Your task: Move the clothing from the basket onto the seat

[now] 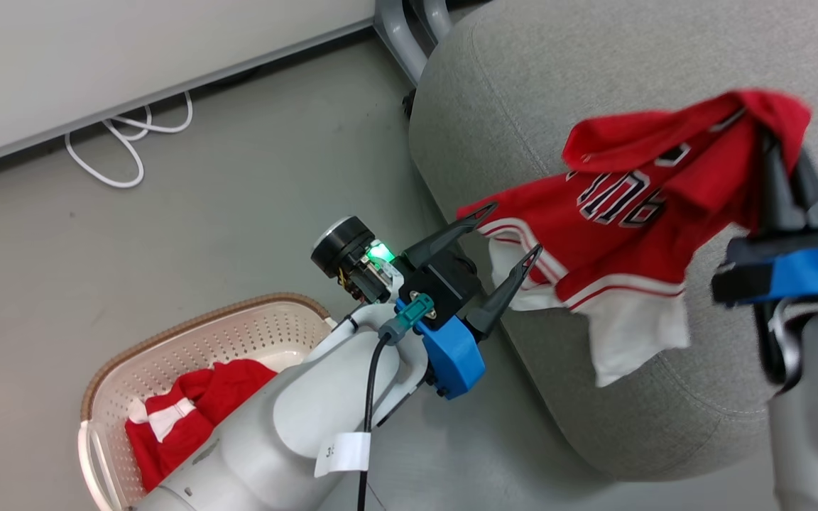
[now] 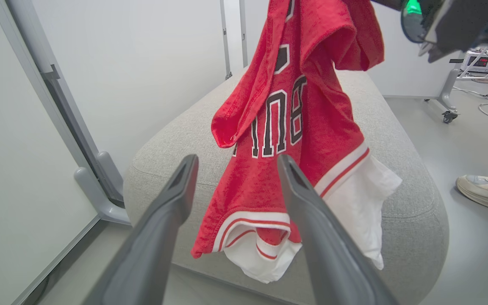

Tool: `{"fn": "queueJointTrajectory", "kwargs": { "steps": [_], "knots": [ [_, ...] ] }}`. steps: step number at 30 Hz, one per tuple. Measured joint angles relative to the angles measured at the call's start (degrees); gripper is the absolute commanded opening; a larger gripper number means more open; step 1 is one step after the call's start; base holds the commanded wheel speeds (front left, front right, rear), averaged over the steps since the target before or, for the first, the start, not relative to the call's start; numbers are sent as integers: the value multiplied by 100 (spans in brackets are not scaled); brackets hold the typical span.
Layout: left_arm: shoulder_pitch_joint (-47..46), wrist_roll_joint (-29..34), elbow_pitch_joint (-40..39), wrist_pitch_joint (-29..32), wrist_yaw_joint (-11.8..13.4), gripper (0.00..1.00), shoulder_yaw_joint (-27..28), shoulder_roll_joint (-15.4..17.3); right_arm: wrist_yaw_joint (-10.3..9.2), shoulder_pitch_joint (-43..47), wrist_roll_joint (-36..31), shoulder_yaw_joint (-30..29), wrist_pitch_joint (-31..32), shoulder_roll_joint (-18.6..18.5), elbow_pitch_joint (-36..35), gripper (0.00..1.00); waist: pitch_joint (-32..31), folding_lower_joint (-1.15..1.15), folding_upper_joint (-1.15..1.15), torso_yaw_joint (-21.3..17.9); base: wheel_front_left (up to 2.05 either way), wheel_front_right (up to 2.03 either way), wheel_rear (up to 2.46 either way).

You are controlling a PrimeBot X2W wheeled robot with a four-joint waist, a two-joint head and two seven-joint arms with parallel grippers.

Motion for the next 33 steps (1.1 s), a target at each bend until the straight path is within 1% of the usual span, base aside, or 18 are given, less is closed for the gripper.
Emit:
{"fn": "queueJointTrajectory", "kwargs": {
  "steps": [3, 5, 8, 12, 17, 19, 21, 23, 27, 30, 33],
  "knots": [
    [-36, 46, -87, 0, 34, 100, 29, 74, 0, -394, 81, -54, 0, -185, -147, 0, 141, 0, 0, 17, 0, 0, 0],
    [-95, 92, -136, 0, 55, 100, 40, 149, 0, -740, 149, -199, 0, -367, -241, 0, 271, 0, 0, 34, 0, 0, 0],
    [-219, 149, -227, 1, 77, 100, 54, 252, 0, -1285, 276, -438, 0, -705, -389, 0, 505, 0, 0, 71, 0, 0, 0],
    [-397, 226, -356, 5, 127, 100, 91, 413, 0, -1967, 410, -896, -2, -1193, -544, 0, 866, 1, 0, 118, 0, 0, 0],
    [-629, 344, -578, 69, 175, 100, 101, 568, 1, -2474, 549, -1430, -2, -1760, -538, 0, 1341, 1, 0, 150, 0, 0, 0],
    [-723, 375, -679, 100, 201, 100, 98, 604, 0, -2565, 631, -1606, -2, -2012, -456, 0, 1529, 1, 0, 160, 0, 0, 0],
    [-838, 423, -801, 140, 203, 100, 89, 649, 0, -2618, 668, -1749, -2, -2187, -367, 0, 1719, 1, 0, 168, 0, 0, 0],
    [-942, 467, -916, 193, 203, 100, 68, 691, 0, -2641, 700, -1879, -2, -2257, -214, 0, 1904, 1, 0, 173, 0, 0, 0],
    [-1099, 555, -1121, 290, 201, 100, 22, 726, 0, -2627, 647, -2020, -2, -2235, 187, 0, 2247, 1, 0, 185, 0, 0, 0],
    [-1184, 598, -1237, 344, 201, 100, 0, 758, 1, -2601, 571, -2056, -2, -2109, 483, 0, 2468, 1, 0, 203, 0, 0, 0],
    [-1226, 616, -1328, 388, 201, 100, -27, 787, 0, -2553, 569, -2215, -2, -1922, 760, 0, 2645, 1, 0, 237, 0, 0, 0]
  ]
}}
